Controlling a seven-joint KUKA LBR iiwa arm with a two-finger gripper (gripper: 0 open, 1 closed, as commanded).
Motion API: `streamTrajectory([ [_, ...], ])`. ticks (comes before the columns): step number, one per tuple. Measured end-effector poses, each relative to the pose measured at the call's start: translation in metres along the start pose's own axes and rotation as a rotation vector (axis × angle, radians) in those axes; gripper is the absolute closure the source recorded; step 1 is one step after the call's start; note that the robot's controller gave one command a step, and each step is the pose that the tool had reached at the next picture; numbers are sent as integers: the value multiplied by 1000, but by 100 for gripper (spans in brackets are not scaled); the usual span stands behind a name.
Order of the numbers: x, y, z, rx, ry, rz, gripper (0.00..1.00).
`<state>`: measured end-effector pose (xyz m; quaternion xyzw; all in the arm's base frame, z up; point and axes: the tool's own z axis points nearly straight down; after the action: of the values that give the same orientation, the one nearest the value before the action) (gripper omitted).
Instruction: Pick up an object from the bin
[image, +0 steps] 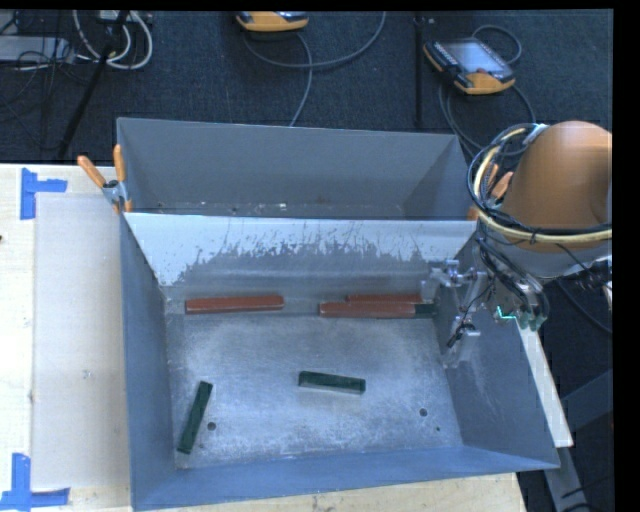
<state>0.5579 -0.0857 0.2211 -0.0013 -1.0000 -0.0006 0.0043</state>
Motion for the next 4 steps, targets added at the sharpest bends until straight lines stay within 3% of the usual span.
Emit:
streamTrajectory([
  [1,-67,39,61,0,-11,45,0],
  [2,-31,118,123,-3,0,84,0],
  [3,47,120,154,1,0,-44,0],
  [4,44,120,152,1,-6,-45,100],
])
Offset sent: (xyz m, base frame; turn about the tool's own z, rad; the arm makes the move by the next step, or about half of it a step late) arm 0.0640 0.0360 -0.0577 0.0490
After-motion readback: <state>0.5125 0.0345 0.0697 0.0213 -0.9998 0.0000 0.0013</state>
